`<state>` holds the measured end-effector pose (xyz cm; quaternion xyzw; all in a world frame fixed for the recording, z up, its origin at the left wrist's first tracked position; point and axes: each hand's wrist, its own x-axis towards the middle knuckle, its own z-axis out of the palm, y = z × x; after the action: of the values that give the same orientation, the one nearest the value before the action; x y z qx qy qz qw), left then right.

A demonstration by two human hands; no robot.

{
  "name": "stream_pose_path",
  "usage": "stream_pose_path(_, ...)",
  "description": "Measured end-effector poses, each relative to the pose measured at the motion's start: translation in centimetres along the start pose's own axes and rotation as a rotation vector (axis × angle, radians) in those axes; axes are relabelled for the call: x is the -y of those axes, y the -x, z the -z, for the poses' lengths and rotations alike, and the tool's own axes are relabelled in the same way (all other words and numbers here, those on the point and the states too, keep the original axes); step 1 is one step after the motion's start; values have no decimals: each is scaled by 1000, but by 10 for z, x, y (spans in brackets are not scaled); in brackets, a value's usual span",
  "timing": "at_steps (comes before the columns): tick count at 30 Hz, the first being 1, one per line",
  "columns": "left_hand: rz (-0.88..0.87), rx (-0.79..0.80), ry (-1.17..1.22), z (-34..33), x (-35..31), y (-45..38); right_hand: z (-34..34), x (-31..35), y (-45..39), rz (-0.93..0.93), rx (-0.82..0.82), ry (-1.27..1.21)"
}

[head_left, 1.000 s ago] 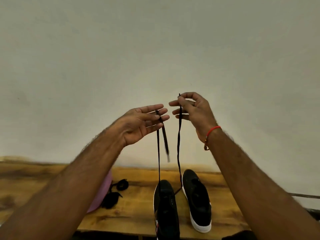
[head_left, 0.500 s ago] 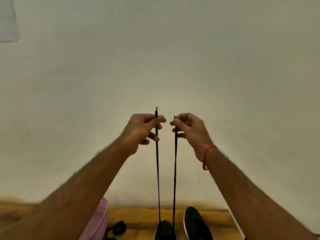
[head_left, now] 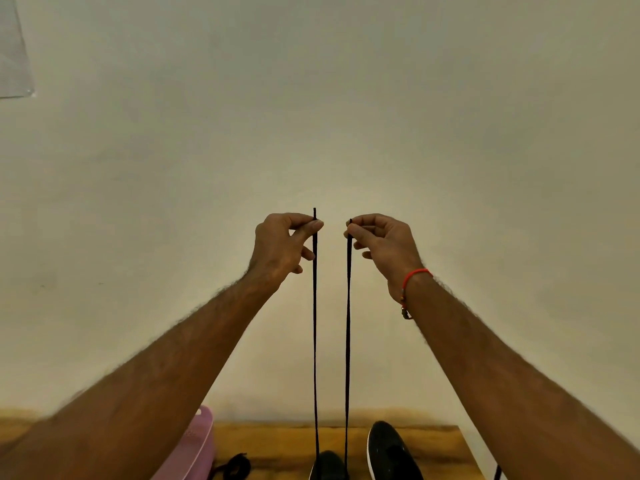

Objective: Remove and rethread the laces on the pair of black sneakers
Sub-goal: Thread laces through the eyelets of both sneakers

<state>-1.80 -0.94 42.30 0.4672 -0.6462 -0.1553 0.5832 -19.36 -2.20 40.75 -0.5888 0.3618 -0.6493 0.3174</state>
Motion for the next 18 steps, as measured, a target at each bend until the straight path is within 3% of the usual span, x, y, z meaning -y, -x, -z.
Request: stream_pose_path(18, -2, 65, -75, -9, -2, -15, -12, 1, -13, -7, 10, 47)
